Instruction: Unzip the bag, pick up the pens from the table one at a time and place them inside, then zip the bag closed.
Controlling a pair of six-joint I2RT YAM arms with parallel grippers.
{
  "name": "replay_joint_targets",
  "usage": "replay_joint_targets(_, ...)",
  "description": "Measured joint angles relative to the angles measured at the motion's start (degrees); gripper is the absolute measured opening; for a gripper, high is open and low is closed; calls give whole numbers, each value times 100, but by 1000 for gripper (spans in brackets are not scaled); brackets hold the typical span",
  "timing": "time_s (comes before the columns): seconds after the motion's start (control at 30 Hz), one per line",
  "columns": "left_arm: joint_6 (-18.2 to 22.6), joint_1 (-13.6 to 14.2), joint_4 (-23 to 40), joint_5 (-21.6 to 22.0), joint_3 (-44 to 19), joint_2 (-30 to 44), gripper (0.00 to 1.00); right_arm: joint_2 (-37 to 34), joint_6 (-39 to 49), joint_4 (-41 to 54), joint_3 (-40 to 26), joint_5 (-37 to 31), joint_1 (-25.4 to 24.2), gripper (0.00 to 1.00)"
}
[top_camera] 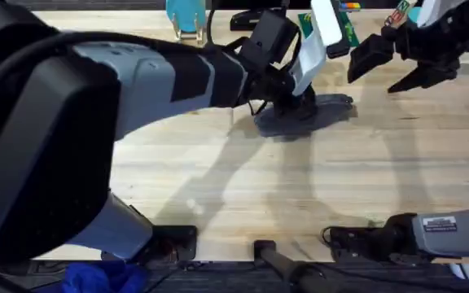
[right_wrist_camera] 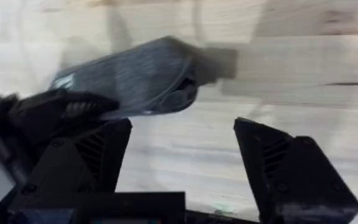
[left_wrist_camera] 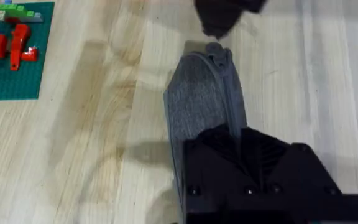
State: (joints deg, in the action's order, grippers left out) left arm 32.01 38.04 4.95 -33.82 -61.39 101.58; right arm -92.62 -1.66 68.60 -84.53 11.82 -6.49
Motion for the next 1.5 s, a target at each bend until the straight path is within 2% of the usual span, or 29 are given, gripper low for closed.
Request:
replay_joint_targets(0.17,-7,-11,0,-2,0,0,42,0,376,221,0,798,-366,998)
replay_joint_targets(0.33,-7,-15,-2,-2,0,0,43,-1,894,553,0,1717,-1099,998)
replay_joint_targets(0.5,-7,-15,-2,-2,0,0,42,0,1915,1115,0,2760,-1721,997)
replay_joint_targets(0.63,-7,-15,-2,-2,-1,0,42,0,2662,1388,0,3274,-1968,997)
replay_joint_targets(0.83,-7,-22,-9,-2,0,0,42,-2,3391,1622,21,3549,-2031,996)
replay_joint_targets(1.03,-9,-26,-7,-2,0,0,42,-224,3866,1576,383,3620,-2031,996)
replay_joint_targets(1.5,-58,-26,-7,-4,0,0,42,-516,4049,528,1043,3623,-2029,996)
